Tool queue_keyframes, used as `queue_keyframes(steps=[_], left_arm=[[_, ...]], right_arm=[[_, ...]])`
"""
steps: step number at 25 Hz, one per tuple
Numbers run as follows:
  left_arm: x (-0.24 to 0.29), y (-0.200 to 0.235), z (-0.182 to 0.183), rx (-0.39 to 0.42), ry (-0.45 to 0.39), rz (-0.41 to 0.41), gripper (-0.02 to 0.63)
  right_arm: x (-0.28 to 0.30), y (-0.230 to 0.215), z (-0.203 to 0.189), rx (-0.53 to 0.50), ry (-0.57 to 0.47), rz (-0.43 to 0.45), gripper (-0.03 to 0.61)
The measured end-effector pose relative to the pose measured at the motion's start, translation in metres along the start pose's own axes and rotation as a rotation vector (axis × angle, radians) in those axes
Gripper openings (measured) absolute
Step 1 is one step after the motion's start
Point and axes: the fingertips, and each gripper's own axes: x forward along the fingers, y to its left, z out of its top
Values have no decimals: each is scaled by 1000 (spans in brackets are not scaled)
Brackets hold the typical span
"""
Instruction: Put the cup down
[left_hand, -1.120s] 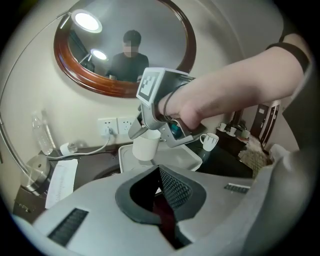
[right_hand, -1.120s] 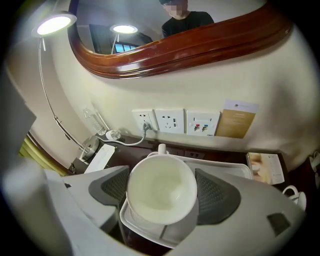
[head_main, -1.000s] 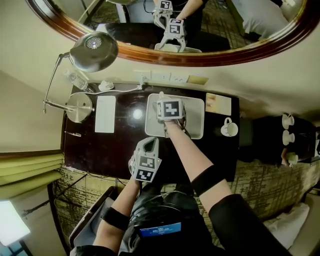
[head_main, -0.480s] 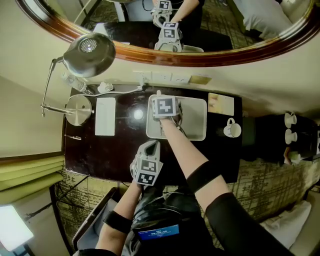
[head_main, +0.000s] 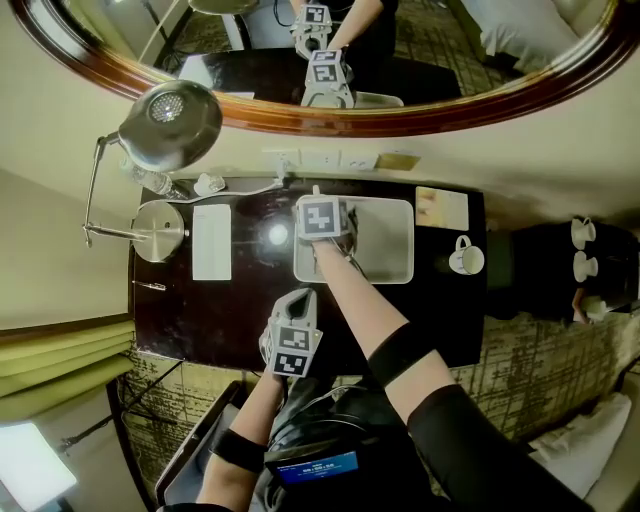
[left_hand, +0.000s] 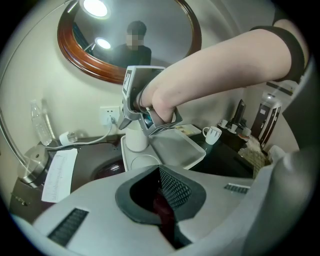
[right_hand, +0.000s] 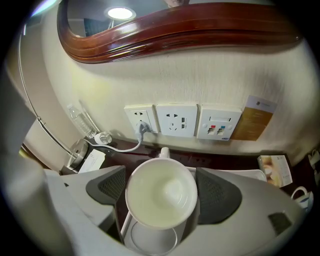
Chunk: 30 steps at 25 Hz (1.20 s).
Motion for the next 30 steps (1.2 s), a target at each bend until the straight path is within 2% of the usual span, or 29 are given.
queue_keyframes(steps=[10, 14, 17, 19, 22, 27, 30], left_arm=[[-2, 1, -5, -35, 3, 2, 3], [-4, -1, -2, -31, 5, 9, 3], [-12, -8, 3, -30, 4, 19, 3], [-18, -13, 10, -29, -3, 20, 3], [-25, -22, 27, -29, -29, 19, 3], [-35, -49, 52, -26, -71, 22, 3], [-35, -67, 63, -25, -83, 18, 3]], right_arm=[[-9, -3, 5, 21, -22, 26, 474], [-20, 19, -4, 81, -9, 191, 475], [-45, -8, -12, 50, 1, 145, 469], [-65, -28, -16, 39, -6, 125, 429], [-94, -48, -21, 56, -20, 157, 409], [-146, -69, -26, 51, -99, 231, 232], [-171, -84, -35, 40, -133, 276, 174]])
